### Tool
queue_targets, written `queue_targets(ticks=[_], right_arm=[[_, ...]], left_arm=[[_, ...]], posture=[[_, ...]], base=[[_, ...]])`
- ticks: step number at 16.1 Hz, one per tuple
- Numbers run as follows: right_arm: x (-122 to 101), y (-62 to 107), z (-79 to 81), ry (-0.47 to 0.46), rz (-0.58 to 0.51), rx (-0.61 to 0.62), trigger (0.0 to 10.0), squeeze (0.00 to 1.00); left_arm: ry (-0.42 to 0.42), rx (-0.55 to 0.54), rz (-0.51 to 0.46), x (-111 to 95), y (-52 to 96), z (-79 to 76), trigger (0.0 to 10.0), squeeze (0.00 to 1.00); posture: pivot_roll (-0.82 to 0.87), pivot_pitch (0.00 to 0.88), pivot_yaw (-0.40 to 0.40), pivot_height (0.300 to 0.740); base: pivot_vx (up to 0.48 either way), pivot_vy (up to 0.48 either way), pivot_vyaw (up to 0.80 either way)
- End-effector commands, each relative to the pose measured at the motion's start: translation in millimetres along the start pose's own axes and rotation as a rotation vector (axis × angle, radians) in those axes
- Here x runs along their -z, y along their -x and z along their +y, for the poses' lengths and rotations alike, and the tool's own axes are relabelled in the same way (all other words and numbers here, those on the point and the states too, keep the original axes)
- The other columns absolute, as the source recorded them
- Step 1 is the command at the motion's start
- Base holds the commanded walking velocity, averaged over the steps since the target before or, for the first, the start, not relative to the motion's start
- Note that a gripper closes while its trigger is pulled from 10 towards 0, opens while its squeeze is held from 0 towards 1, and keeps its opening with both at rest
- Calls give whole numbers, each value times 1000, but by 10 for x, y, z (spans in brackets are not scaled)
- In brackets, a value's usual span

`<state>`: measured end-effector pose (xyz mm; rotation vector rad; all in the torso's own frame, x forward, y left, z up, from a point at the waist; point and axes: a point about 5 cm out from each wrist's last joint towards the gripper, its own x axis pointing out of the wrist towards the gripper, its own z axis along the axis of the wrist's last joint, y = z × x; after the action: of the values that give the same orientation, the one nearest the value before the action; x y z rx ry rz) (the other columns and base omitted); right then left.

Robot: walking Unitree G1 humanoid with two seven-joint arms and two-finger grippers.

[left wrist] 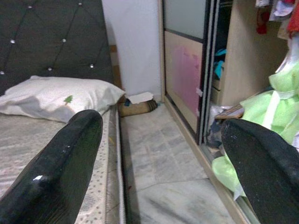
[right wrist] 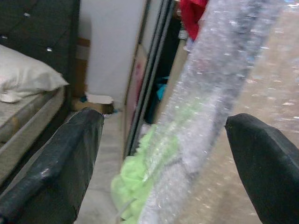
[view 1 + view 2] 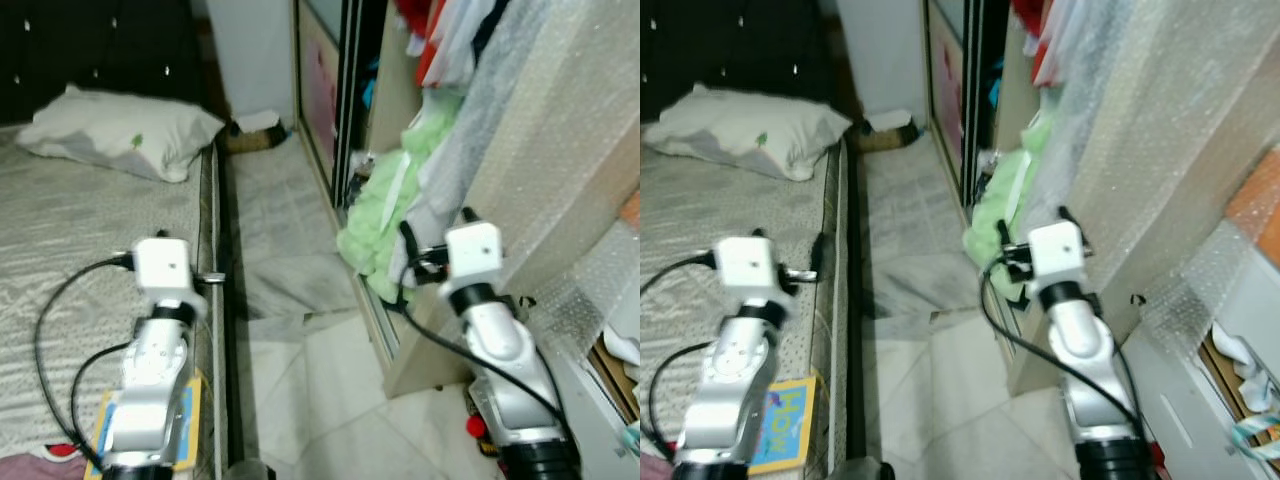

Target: Clean up the room

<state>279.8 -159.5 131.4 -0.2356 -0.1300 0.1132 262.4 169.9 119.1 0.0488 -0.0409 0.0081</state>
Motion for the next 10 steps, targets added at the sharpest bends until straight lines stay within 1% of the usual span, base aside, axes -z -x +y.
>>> queue_targets(ticks=[1, 4, 6, 10], right_arm=[[-33, -19, 44, -8, -15, -13, 10000, 0], [-33, -27, 52, -8, -16, -13, 10000, 0], [-36, -34, 48, -6, -19, -12, 10000, 0], [-39, -39, 49, -6, -21, -11, 10000, 0]], left_arm=[[-2, -4, -14, -37, -14, 56, 10000, 0], [1, 10, -23, -43, -21, 47, 10000, 0], [5, 21, -26, -43, -28, 38, 10000, 0], [8, 28, -29, -45, -37, 35, 10000, 0]], posture=[[-18, 0, -32, 740], [-19, 0, -31, 740], [-21, 0, -31, 740], [-21, 0, -30, 740]], base=[[0, 0, 0], [0, 0, 0], [0, -272, 0], [0, -346, 0]])
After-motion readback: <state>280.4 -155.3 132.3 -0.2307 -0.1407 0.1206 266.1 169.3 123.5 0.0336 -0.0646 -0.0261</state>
